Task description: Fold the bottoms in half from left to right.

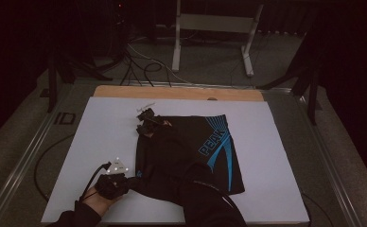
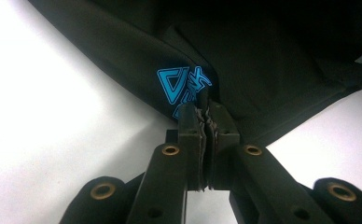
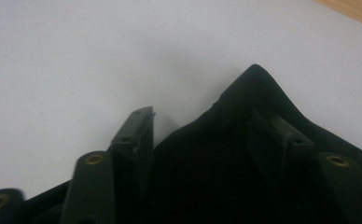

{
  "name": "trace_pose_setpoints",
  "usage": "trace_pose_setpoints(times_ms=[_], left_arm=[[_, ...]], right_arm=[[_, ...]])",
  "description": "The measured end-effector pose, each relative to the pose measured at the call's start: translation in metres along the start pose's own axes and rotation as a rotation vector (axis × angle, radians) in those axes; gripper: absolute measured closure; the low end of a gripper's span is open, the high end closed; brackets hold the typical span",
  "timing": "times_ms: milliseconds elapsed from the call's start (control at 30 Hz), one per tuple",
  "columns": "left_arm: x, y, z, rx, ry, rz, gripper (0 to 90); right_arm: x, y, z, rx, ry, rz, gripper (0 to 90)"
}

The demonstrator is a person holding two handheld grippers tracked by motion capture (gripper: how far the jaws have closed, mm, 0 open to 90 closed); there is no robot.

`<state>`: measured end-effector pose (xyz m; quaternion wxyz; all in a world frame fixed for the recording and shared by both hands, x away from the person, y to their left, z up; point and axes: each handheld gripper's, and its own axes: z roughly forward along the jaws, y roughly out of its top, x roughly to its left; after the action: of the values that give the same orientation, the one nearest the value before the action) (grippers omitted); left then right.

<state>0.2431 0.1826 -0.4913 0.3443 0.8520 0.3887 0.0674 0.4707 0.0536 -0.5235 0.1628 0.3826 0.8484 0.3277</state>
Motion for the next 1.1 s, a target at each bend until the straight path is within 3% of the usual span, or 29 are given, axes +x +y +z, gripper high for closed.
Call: trace_pose_setpoints(times_ms=[300, 433, 467, 533, 733, 1100], left_arm=[[-0.001, 0.000, 0.001, 0.003, 0.002, -0.001, 86.3], [-0.001, 0.000, 0.001, 0.003, 0.003, -0.001, 86.3], [-0.001, 0.000, 0.001, 0.003, 0.003, -0.001, 86.3], [-0.001, 0.001, 0.001, 0.001, 0.001, 0.000, 86.3], [-0.002, 0.002, 0.000, -0.003, -0.005, 0.003, 86.4], [-0.010, 0.008, -0.003, -0.020, -0.027, 0.021, 86.4]], right_arm=[[-0.001, 0.002, -0.002, 0.028, -0.032, -0.010, 58.5], [-0.002, 0.001, -0.003, 0.031, -0.055, -0.017, 73.6], [-0.002, 0.001, -0.003, 0.031, -0.055, -0.017, 73.6], [-0.004, 0.000, -0.005, 0.032, -0.074, -0.036, 83.9], [-0.005, 0.000, -0.011, 0.009, -0.062, -0.075, 86.2], [-0.012, 0.001, -0.028, -0.043, -0.027, -0.088, 86.5]])
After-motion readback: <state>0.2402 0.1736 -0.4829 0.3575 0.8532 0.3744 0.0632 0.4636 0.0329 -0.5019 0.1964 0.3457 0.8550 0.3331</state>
